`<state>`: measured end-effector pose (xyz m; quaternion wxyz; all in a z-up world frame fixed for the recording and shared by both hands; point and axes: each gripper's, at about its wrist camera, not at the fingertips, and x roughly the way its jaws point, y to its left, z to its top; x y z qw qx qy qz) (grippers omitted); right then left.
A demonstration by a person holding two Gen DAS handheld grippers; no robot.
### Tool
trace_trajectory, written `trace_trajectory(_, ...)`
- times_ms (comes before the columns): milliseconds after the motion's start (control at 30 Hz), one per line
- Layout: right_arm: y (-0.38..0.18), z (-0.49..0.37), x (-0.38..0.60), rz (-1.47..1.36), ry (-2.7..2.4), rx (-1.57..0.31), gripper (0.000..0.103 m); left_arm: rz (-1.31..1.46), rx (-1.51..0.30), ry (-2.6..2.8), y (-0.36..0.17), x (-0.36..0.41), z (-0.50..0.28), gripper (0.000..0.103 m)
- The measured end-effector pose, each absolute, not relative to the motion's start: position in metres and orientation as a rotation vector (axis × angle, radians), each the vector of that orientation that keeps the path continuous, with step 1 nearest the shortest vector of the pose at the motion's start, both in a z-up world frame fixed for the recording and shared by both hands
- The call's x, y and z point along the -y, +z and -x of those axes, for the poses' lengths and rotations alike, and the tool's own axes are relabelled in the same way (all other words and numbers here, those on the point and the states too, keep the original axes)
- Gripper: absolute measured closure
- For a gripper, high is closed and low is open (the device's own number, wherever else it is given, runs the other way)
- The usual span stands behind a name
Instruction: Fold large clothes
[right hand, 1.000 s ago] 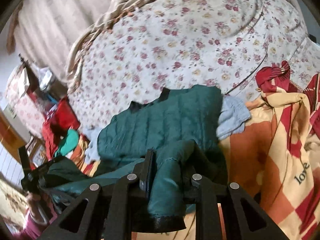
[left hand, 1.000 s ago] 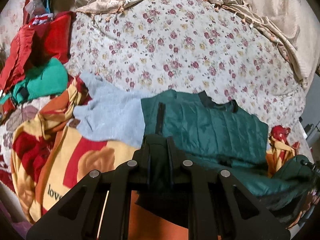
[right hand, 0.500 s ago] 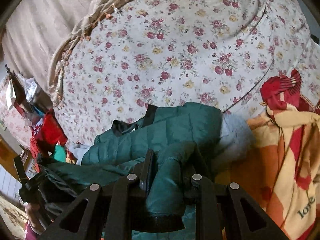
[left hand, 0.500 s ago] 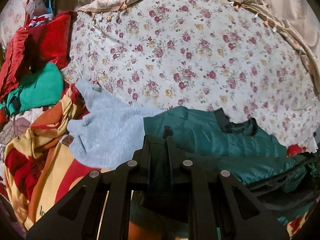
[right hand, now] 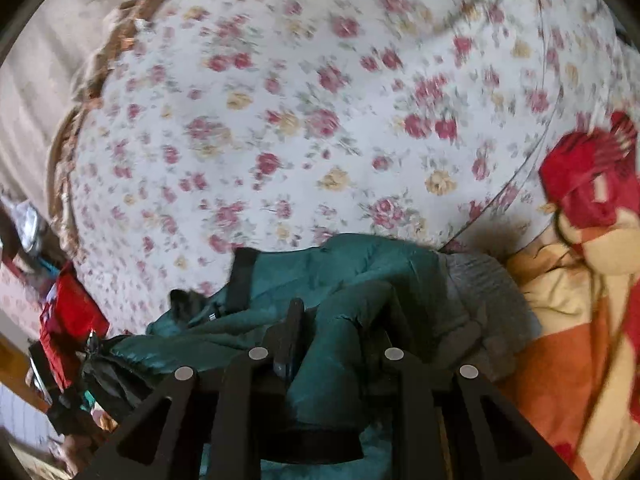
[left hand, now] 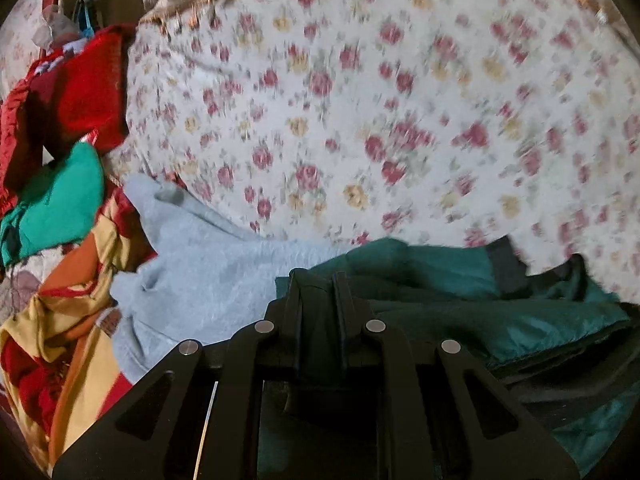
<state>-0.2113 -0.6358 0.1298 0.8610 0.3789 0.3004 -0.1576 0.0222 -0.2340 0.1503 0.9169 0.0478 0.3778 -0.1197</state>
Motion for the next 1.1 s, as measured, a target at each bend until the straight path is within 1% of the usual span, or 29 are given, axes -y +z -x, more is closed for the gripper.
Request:
trace_trajectory(33,0.125,0.210,0.639,-0.817,-0.300,-0.602,0.072,-0.109,-0.784,-0.234,0.144,0.237,-0.025,0.090)
trace_trajectory(67,0.124,0.211,0.641,-0.828,-0.267,-0.568,0.062,-0.117,-0.789,-0.226,0.139,0.240,-0.027,0.090)
trace_trajectory(100,0.125,0.213,0.642,-0.832,-0.252,-0.551,0.055,-0.120,-0.794,-0.223,0.135,0.242,-0.030,0.090)
trace_trajectory(133,0.126,0.217,0.642,-0.837,-0.241,-0.535,0.051,-0.118,-0.801,-0.224,0.131,0.243,-0.031,0.090)
trace_trajectory(167,0.129,0.220,0.642,-0.835,-0.237,-0.527,0.042,-0.108,-0.810,-0.231,0.128,0.243,-0.033,0.090)
trace_trajectory(200,0.134,0.224,0.640,-0.822,-0.245,-0.525,0.037,-0.098,-0.815,-0.238,0.126,0.243,-0.034,0.090)
trace_trajectory(267,0.148,0.231,0.634,-0.752,-0.283,-0.530,0.034,-0.099,-0.819,-0.239,0.124,0.245,-0.035,0.090)
trace_trajectory(333,0.169,0.241,0.619,-0.614,-0.364,-0.522,0.034,-0.099,-0.816,-0.236,0.122,0.246,-0.035,0.090)
trace_trajectory(400,0.189,0.254,0.601,-0.506,-0.404,-0.465,0.034,-0.103,-0.815,-0.235,0.121,0.248,-0.035,0.090)
trace_trajectory(467,0.205,0.261,0.578,-0.432,-0.372,-0.419,0.034,-0.101,-0.818,-0.235,0.121,0.248,-0.036,0.090)
trace_trajectory(500,0.208,0.257,0.565,-0.405,-0.317,-0.436,0.034,-0.097,-0.820,-0.236,0.121,0.247,-0.037,0.090)
trace_trajectory(633,0.194,0.221,0.512,-0.323,-0.088,-0.556,0.034,-0.079,-0.820,-0.244,0.122,0.244,-0.036,0.090)
trace_trajectory(767,0.169,0.170,0.458,-0.163,-0.031,-0.651,0.034,-0.083,-0.816,-0.248,0.122,0.244,-0.036,0.087)
trace_trajectory(833,0.156,0.145,0.447,-0.097,-0.045,-0.701,0.034,-0.074,-0.819,-0.258,0.122,0.244,-0.037,0.086)
trace_trajectory(933,0.139,0.117,0.447,-0.064,-0.100,-0.733,0.034,-0.050,-0.822,-0.289,0.123,0.240,-0.039,0.078)
trace_trajectory(1033,0.125,0.095,0.462,-0.118,-0.125,-0.756,0.033,-0.024,-0.833,-0.341,0.132,0.232,-0.039,0.062)
trace_trajectory(1067,0.119,0.089,0.469,-0.144,-0.132,-0.762,0.033,-0.005,-0.826,-0.357,0.138,0.226,-0.038,0.042)
trace_trajectory(1100,0.115,0.085,0.473,-0.160,-0.141,-0.765,0.033,0.028,-0.800,-0.370,0.148,0.217,-0.034,0.024)
